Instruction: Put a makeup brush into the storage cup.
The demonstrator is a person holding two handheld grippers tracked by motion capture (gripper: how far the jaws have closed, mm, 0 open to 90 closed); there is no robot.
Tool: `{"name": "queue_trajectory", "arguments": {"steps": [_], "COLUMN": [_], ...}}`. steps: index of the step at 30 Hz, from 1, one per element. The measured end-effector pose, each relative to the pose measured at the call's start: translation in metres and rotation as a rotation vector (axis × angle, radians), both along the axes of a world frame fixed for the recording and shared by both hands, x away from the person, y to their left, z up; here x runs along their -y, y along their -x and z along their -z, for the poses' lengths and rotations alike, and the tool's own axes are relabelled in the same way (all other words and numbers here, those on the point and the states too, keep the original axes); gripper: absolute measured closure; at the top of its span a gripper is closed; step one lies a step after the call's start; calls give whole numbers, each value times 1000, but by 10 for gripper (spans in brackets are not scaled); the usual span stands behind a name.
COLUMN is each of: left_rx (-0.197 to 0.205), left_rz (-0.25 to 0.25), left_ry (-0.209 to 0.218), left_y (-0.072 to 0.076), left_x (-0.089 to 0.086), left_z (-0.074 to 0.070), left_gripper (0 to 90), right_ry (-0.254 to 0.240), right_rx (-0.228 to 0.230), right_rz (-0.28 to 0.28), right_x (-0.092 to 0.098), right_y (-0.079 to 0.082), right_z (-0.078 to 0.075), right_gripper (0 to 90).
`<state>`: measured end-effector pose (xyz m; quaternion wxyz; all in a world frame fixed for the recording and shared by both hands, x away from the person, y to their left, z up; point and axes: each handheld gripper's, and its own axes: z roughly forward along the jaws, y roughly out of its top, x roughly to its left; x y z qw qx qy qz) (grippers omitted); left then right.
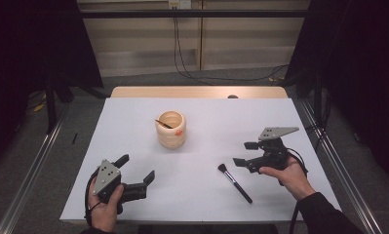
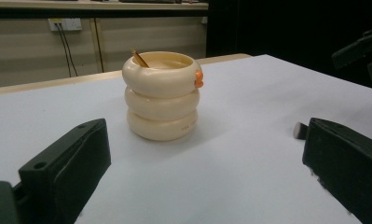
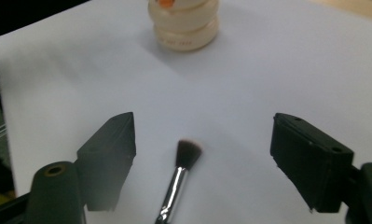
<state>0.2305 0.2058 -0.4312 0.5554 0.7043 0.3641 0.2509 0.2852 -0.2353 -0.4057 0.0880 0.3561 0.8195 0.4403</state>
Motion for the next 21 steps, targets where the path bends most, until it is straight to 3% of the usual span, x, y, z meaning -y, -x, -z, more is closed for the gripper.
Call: {"name": "queue_trajectory", "arguments": {"steps": [4, 8, 13, 16, 21], "left_rx": [1, -1, -6, -13, -16], "left_rz": [3, 8, -3, 0, 2], "left_ry": [0, 9, -2, -5, 5], "left_y": [0, 0, 0, -1, -1], "left_x": [0, 0, 1, 1, 0], "left_z": [0, 1, 1, 1, 1], "left_gripper": [8, 9, 9, 8, 10], "right_ry": [74, 102, 158, 200, 236], "right_rx": [-85, -179, -234, -292, -359], "right_rz": [-30, -52, -86, -70, -102], "right_x": [-7, -12, -17, -18, -21], "right_y": [-5, -8, -11, -13, -15], "right_z": [3, 4, 7, 7, 9], "right_gripper": [261, 313, 359, 397, 477]}}
